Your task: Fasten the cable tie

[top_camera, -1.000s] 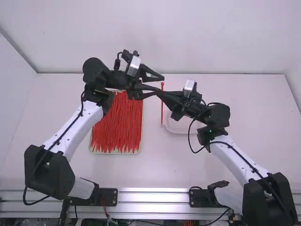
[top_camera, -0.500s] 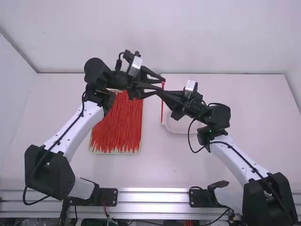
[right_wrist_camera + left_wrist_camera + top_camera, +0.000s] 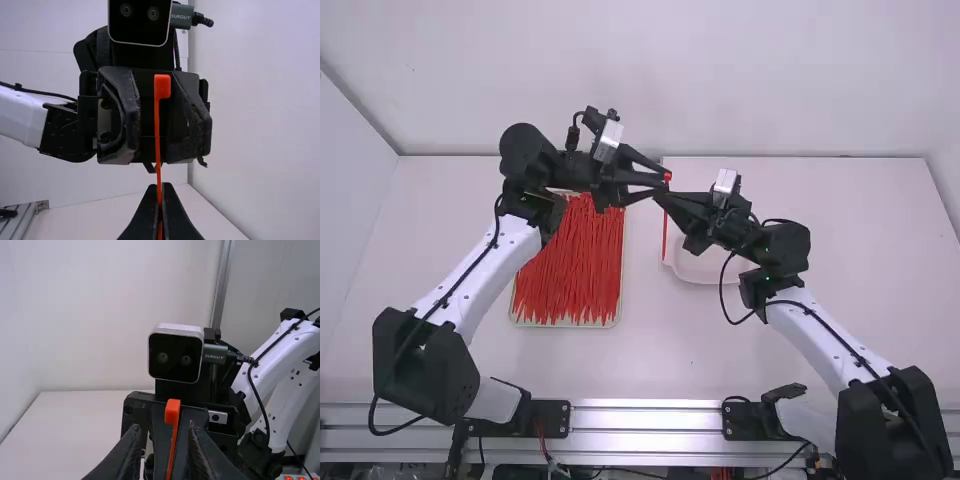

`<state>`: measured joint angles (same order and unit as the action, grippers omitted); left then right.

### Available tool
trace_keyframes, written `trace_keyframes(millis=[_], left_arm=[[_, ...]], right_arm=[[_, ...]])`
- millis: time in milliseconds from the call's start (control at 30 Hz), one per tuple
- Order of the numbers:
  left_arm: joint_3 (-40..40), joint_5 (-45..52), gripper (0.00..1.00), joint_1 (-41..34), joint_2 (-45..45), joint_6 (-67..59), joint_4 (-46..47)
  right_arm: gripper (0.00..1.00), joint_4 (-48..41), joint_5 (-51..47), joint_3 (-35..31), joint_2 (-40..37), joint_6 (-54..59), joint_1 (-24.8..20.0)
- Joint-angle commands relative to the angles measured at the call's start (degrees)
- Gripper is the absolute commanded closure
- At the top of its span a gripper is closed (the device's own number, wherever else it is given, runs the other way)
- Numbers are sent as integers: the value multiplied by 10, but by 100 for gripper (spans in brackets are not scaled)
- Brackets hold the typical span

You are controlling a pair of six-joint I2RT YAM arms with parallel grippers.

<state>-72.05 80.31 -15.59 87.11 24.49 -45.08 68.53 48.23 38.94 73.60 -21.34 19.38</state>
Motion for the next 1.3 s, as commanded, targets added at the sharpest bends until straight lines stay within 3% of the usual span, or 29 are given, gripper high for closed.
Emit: trace_keyframes(millis=[0, 267, 433, 700, 733, 767, 800, 1133, 1267], left_arm=[[-10, -4, 75, -6, -2, 2, -4], [-10, -17, 81, -12, -2, 7, -5], [-10, -18, 98, -14, -2, 6, -4], [-10, -19, 98, -10, -2, 9, -4], [-10, -20, 98, -9, -2, 13, -4], [-10, -30, 98, -7, -2, 25, -4], [-10, -34, 98, -6, -2, 32, -4], [-10, -65, 98, 34, -2, 108, 2], [-10, -107, 98, 53, -2, 109, 70]], right_arm=[[100, 5, -3, 18, 1, -3, 2], [100, 13, -2, 18, 1, -4, 2], [100, 13, -2, 18, 1, -5, 2], [98, 12, 0, 18, 1, -5, 2], [91, 10, 0, 18, 1, -5, 2], [42, 7, -1, 18, 1, -5, 2], [1, 5, -1, 18, 1, -5, 1], [1, -32, 21, 18, 1, 57, -22], [1, -42, 84, 18, 1, 200, -13]])
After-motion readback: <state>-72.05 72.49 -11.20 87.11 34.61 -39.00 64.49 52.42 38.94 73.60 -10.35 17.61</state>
